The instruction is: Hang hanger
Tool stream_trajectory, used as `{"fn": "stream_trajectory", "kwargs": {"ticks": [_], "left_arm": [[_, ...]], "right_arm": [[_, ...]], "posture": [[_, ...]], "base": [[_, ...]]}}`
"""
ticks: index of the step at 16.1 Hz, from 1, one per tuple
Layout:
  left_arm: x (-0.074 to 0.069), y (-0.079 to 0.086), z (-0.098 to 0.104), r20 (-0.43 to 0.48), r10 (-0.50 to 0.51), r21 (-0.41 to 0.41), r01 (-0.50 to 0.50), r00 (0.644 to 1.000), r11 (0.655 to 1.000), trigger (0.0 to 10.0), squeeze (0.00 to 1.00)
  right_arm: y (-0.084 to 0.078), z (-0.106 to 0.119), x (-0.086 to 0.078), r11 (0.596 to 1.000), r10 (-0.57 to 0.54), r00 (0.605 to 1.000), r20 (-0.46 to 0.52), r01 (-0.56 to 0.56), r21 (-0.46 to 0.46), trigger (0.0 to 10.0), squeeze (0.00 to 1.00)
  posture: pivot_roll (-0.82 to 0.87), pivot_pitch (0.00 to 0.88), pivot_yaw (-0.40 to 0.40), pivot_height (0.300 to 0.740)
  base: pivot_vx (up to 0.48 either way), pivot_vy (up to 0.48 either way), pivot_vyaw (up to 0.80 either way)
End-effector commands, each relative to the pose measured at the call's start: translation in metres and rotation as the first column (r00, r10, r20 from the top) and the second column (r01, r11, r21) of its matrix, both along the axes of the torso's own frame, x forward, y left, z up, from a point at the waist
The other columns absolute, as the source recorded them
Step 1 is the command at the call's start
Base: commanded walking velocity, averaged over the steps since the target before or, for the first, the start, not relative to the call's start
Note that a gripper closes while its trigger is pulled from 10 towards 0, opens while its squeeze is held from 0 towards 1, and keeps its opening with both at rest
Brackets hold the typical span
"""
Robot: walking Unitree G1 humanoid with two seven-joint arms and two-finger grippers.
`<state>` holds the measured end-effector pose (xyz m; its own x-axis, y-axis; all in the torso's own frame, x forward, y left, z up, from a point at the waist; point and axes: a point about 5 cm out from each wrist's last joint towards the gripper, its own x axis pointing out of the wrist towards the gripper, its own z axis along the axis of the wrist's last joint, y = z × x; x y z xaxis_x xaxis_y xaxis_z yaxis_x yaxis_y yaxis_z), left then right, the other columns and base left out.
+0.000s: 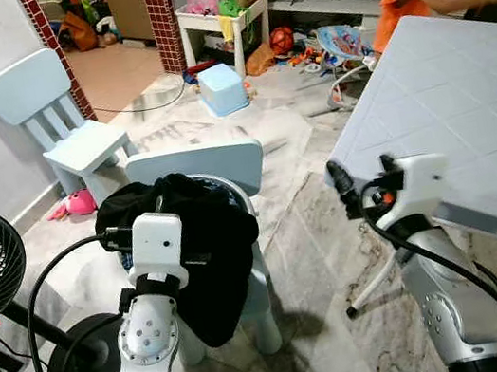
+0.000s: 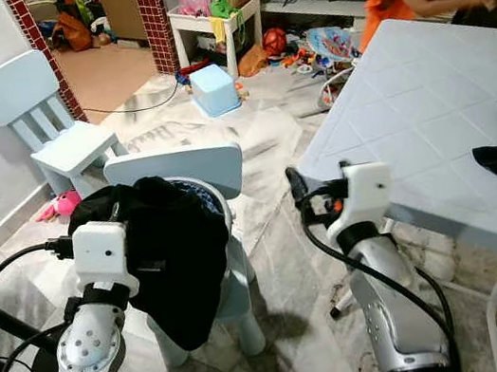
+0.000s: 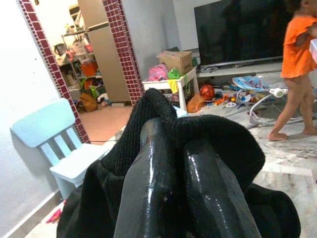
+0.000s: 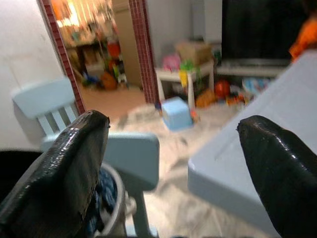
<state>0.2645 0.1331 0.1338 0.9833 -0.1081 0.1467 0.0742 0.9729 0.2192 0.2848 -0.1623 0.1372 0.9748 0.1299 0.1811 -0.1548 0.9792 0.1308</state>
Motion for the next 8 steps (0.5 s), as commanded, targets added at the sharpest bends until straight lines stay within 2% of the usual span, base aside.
{"fn": "stream_trajectory", "kwargs": {"ticks": [1,3,5,8], "left_arm": [[0.002,0.001,0.0,-0.009,0.001,-0.021,-0.001,1.0,1.0,10.0,0.0],[0.0,0.002,-0.005,-0.033,0.004,-0.042,-0.005,0.999,0.999,10.0,0.0],[-0.002,0.002,-0.008,-0.042,0.01,-0.039,-0.011,0.999,0.999,10.0,0.0],[-0.001,-0.004,-0.012,-0.097,-0.052,-0.085,0.043,0.994,0.995,10.0,0.0]], "right_arm": [[-0.009,0.0,-0.002,0.999,-0.025,0.999,0.042,0.026,-0.041,10.0,0.0],[-0.017,-0.001,-0.004,0.998,-0.056,0.996,0.062,0.057,-0.008,10.0,0.0],[-0.02,-0.008,-0.002,0.996,-0.089,0.996,0.009,0.089,-0.004,10.0,0.0],[-0.013,-0.015,-0.001,0.999,-0.054,0.998,-0.03,0.054,-0.002,10.0,0.0]], "posture": [[-0.03,0.0,-0.008,0.74],[-0.03,0.0,-0.005,0.74],[-0.03,0.0,-0.005,0.74],[-0.03,0.0,-0.009,0.74]], "base": [[0.0,0.0,0.0],[0.0,0.0,0.0],[0.0,0.0,0.0],[0.0,0.0,0.0]]}}
